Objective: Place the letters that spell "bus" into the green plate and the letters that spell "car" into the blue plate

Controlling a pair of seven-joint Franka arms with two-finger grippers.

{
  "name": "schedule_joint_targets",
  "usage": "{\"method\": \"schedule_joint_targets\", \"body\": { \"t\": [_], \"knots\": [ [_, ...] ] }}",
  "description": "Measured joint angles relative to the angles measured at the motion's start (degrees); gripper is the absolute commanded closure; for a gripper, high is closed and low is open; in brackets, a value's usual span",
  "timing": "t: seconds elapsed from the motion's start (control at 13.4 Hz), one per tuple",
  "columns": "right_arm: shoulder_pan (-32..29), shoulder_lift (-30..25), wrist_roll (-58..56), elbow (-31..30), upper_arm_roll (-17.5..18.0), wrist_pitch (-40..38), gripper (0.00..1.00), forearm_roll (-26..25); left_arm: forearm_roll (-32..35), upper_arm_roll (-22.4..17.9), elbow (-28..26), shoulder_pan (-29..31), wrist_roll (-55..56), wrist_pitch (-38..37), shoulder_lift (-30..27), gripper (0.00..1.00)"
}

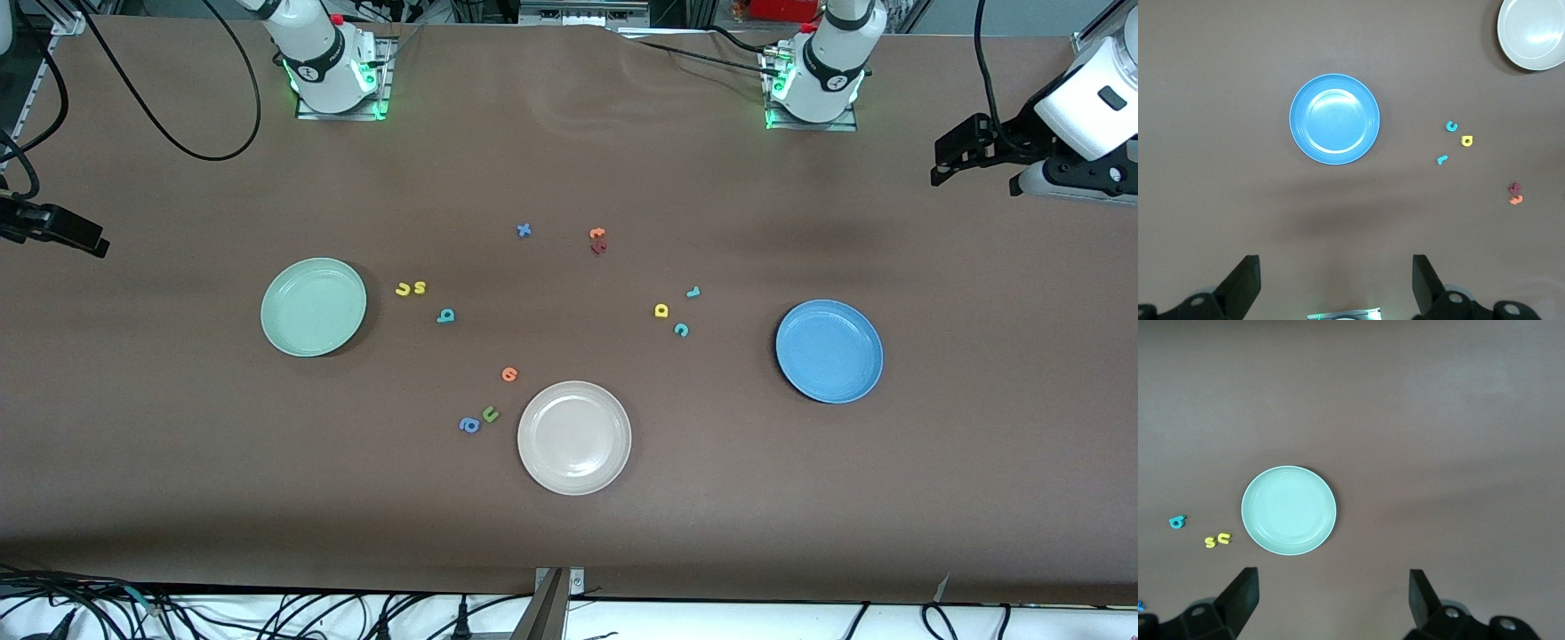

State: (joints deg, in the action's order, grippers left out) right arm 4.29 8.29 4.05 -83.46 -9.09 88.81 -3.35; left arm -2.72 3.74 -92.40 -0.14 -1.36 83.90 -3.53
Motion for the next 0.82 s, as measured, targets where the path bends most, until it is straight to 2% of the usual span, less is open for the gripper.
{"method": "schedule_joint_targets", "body": {
  "t": [0.82],
  "knots": [
    [0.0,0.1,0.0,0.0,0.0,0.1,0.01,0.0,0.0,0.0,0.0,0.0,0.0,-0.9,0.0,0.00]
  ]
}}
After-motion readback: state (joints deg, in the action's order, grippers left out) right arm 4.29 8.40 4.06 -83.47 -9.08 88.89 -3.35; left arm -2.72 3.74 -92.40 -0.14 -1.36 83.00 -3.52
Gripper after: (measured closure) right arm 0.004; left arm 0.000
